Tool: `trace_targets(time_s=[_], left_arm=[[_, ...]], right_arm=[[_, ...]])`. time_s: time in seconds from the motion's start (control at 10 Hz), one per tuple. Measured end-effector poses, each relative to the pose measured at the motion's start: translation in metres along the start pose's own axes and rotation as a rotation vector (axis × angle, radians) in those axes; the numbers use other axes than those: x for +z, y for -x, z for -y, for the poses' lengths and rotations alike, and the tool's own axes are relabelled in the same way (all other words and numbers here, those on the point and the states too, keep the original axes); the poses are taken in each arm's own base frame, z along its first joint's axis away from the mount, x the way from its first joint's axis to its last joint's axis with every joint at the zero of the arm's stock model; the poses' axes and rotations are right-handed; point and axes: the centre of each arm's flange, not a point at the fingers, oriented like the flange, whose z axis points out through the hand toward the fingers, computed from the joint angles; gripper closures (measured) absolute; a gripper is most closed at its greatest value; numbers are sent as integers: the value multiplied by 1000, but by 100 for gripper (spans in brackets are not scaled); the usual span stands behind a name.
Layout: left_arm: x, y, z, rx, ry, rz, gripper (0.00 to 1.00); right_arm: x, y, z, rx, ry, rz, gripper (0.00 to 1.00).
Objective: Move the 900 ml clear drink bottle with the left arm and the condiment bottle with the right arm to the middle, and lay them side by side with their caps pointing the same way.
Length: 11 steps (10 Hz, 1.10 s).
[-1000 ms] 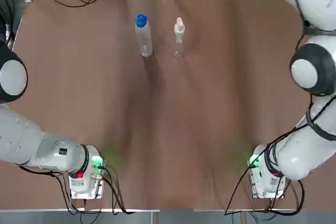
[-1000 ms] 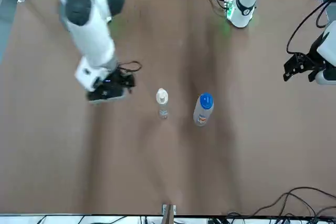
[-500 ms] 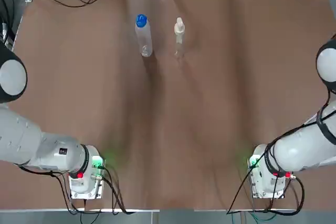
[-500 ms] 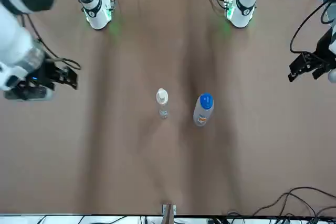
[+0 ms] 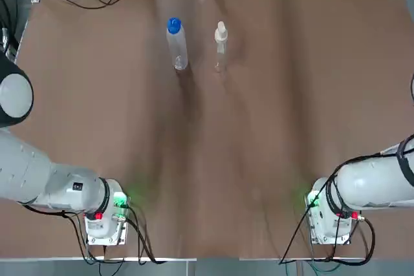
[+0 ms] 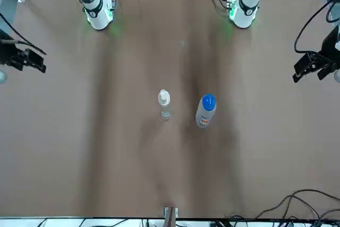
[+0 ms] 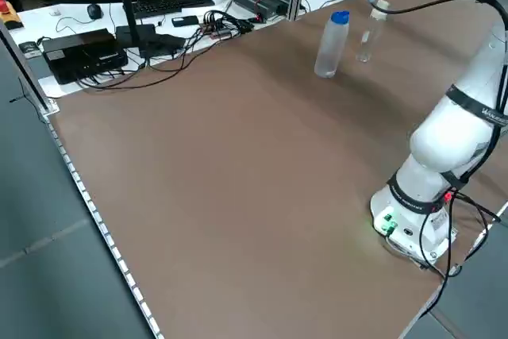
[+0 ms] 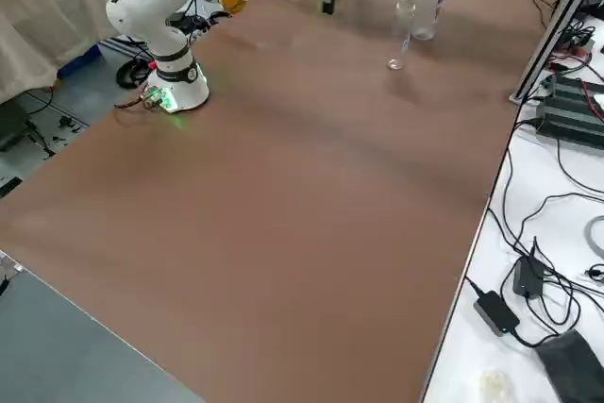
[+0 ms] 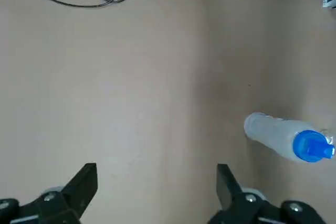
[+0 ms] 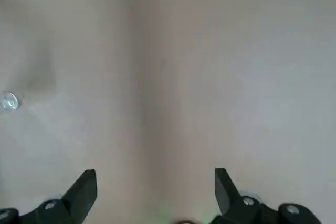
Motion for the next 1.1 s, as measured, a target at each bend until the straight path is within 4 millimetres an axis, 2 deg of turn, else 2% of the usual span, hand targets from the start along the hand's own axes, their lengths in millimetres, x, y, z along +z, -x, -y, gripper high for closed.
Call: trace_targets(time_s=[0.3, 1.1], left_arm=[[1, 1, 0, 20, -1, 10, 0], [1, 1, 1, 19, -2, 11, 0]], right_arm=[[1, 8, -39, 20, -6, 2, 1], [-5, 10, -41, 21, -7, -17, 4]])
